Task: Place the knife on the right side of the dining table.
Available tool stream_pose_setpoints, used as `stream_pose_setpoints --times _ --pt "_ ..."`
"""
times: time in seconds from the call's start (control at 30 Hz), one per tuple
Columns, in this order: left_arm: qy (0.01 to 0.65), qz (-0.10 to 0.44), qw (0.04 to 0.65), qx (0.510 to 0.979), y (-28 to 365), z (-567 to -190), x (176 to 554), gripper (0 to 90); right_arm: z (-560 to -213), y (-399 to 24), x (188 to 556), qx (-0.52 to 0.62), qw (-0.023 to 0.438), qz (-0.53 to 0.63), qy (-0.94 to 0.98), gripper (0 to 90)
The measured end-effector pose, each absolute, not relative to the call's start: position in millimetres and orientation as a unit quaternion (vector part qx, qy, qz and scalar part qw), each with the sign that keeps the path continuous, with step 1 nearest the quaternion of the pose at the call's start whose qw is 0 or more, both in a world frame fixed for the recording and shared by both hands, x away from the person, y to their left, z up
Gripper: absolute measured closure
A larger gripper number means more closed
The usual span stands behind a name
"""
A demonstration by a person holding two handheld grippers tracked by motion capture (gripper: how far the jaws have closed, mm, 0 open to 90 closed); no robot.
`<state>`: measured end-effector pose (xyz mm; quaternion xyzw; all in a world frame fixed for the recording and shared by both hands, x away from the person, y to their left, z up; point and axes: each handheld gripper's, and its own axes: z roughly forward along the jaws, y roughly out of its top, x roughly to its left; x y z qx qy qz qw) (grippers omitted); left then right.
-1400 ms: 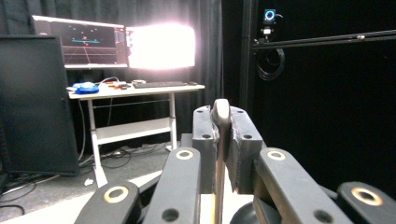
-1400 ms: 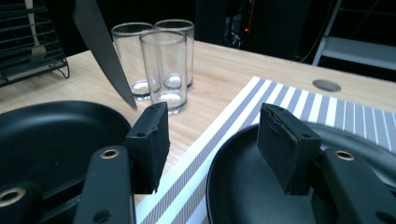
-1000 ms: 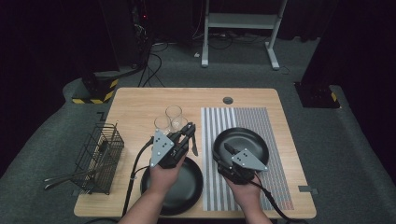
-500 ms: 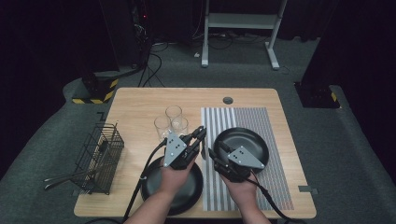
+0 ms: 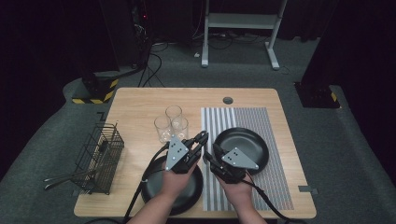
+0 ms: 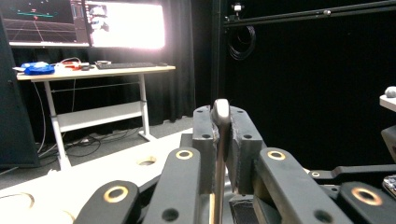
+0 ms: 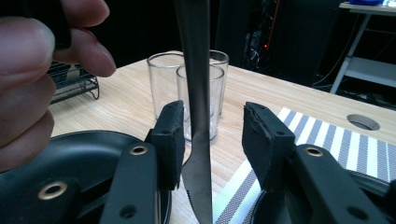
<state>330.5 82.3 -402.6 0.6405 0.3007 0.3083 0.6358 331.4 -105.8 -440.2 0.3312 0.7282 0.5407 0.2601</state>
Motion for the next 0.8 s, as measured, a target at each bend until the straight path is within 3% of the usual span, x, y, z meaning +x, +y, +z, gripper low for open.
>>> stream_pose_setpoints --times 0.8 --pt "0.308 0.294 0.636 0.644 88.0 -408.4 331.7 83.1 -448.3 -98.0 333.4 0.329 0.238 0.546 0.733 66.6"
